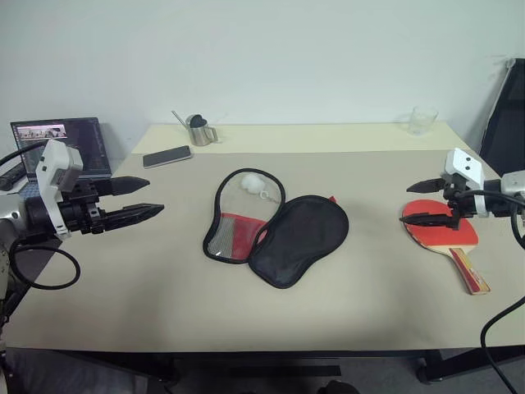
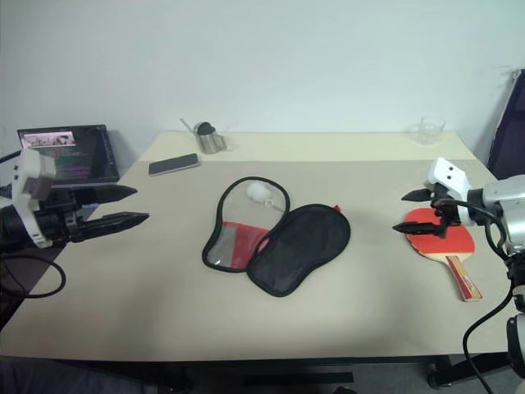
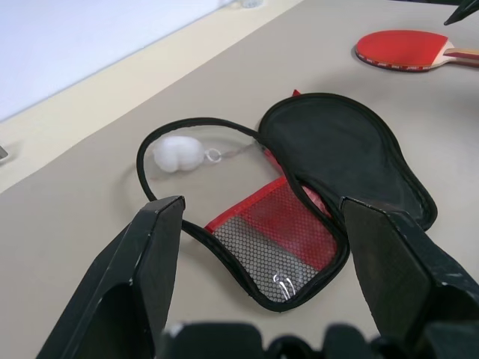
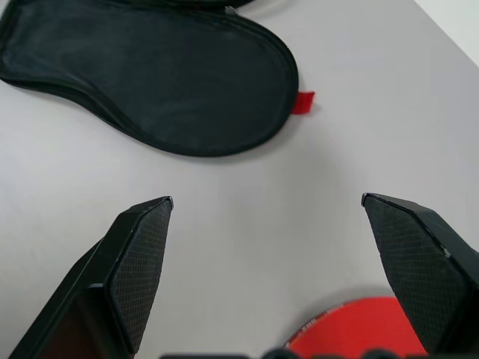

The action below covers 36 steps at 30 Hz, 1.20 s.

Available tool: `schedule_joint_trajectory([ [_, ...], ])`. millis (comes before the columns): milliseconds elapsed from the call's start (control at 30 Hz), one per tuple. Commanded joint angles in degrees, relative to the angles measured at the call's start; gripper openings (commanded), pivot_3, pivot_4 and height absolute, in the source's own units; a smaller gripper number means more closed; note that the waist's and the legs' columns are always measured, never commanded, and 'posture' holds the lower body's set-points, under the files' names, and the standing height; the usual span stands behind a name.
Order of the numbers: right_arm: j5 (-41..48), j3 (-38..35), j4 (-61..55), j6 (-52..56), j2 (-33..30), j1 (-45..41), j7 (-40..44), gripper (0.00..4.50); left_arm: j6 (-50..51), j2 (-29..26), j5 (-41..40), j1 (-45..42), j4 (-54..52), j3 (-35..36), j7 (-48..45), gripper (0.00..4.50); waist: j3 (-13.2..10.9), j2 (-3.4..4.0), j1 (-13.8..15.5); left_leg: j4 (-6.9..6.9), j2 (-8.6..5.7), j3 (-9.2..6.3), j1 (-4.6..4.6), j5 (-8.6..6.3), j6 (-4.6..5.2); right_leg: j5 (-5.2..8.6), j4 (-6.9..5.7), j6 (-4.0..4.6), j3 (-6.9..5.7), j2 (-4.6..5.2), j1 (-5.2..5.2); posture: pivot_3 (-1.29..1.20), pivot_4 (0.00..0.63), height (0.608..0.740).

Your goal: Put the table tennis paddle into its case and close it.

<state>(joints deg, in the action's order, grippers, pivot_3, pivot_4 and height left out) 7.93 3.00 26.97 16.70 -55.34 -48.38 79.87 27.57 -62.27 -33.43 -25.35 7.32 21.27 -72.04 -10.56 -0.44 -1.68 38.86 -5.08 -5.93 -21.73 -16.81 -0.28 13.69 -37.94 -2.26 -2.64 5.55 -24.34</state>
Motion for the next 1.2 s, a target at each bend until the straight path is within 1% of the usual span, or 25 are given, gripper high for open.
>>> schedule_joint_trajectory([
  [33,1.90,-2.53,-3.51,0.94,-0.91,1.35,-0.35,4.47,-0.96,-1.84,0.72,-1.99,-0.12,0.53,0.06,3.63,0.00,0.00,0.01,0.00,0.00,0.00,0.00,0.00,0.00,0.00,0.00,0.00,0.00,0.00,0.00,0.00,0.150,0.740],
  [167,1.98,-2.72,-3.12,1.09,0.14,1.12,-1.82,4.47,-2.47,-0.59,4.54,-6.51,3.86,-2.69,3.79,3.63,-0.01,-0.01,0.01,0.01,0.00,0.00,0.00,0.00,0.00,0.00,-0.04,0.00,-0.01,0.00,0.00,0.00,0.150,0.740],
  [267,1.65,-2.13,-2.96,1.14,0.28,0.37,-1.80,4.47,-3.61,2.51,6.80,-9.71,5.99,-6.75,4.98,3.63,0.00,-0.01,0.03,0.03,-0.01,0.02,0.02,0.00,0.00,-0.01,-0.05,-0.01,0.01,-0.01,0.01,0.00,0.150,0.740],
  [333,2.06,-2.87,-3.88,1.68,-0.33,1.18,-1.96,4.47,-4.15,4.63,9.46,-11.54,8.61,-8.45,8.38,3.63,0.00,-0.01,0.06,0.04,-0.03,0.03,0.03,0.01,0.00,-0.01,-0.06,-0.02,0.01,-0.02,0.01,0.00,0.150,0.740],
  [367,2.36,-3.30,-4.77,2.15,-0.72,1.93,-2.03,4.47,-4.74,5.69,11.69,-12.71,11.24,-9.59,10.87,3.63,-0.01,-0.02,0.07,0.05,-0.02,0.02,0.02,0.00,0.00,-0.01,-0.07,-0.02,0.00,-0.03,0.01,0.00,0.150,0.740],
  [467,3.08,-4.69,-6.83,2.99,-2.09,4.51,-2.23,4.47,-3.79,8.67,15.05,-14.99,16.43,-11.96,15.70,3.63,-0.01,-0.04,0.08,0.05,-0.02,0.03,-0.01,0.00,0.00,-0.01,-0.07,-0.02,0.01,-0.04,-0.03,0.00,0.150,0.740],
  [567,3.77,-5.91,-8.50,4.05,-3.19,6.46,-3.10,4.47,-2.71,11.63,16.99,-17.19,21.04,-13.95,17.78,3.63,-0.01,-0.07,0.13,0.06,-0.03,0.04,-0.05,0.00,0.00,-0.02,-0.05,-0.03,0.03,-0.03,-0.05,0.00,0.150,0.740],
  [667,4.50,-6.72,-10.82,5.65,-3.75,7.85,-3.44,4.47,-0.87,14.94,18.40,-21.47,28.21,-15.55,18.99,3.63,-0.01,-0.09,0.21,0.10,-0.07,0.02,-0.05,0.01,0.00,-0.03,-0.09,-0.04,0.01,-0.02,-0.04,0.00,0.150,0.740],
  [800,5.01,-7.65,-12.57,6.65,-4.62,9.65,-4.18,4.47,3.04,20.18,17.78,-25.59,33.19,-16.82,17.69,3.63,0.03,-0.18,0.24,0.13,-0.08,0.02,-0.06,0.01,0.01,-0.03,-0.11,-0.06,0.00,-0.03,-0.03,0.00,0.150,0.740],
  [967,6.19,-9.06,-15.72,8.71,-5.78,11.87,-5.28,4.47,7.71,26.56,16.47,-28.17,37.87,-15.81,18.26,3.63,0.01,-0.22,0.19,0.14,-0.10,0.03,-0.09,0.01,0.00,-0.04,-0.09,-0.07,0.00,0.00,-0.04,0.00,0.150,0.740],
  [1100,6.80,-10.22,-17.85,10.45,-7.77,13.82,-5.54,4.47,7.34,29.39,17.97,-28.81,42.79,-15.11,22.42,3.63,0.01,-0.22,0.06,0.14,-0.08,0.03,-0.08,0.01,0.00,-0.04,-0.10,-0.07,0.01,0.00,-0.04,0.00,0.150,0.740],
  [1200,7.14,-10.65,-18.01,10.76,-8.71,14.37,-5.63,4.47,6.88,30.25,18.12,-29.19,44.35,-14.67,23.81,3.63,0.00,-0.24,0.03,0.13,-0.07,0.06,-0.06,0.01,0.00,-0.04,-0.11,-0.07,0.04,0.00,-0.04,0.00,0.150,0.740],
])
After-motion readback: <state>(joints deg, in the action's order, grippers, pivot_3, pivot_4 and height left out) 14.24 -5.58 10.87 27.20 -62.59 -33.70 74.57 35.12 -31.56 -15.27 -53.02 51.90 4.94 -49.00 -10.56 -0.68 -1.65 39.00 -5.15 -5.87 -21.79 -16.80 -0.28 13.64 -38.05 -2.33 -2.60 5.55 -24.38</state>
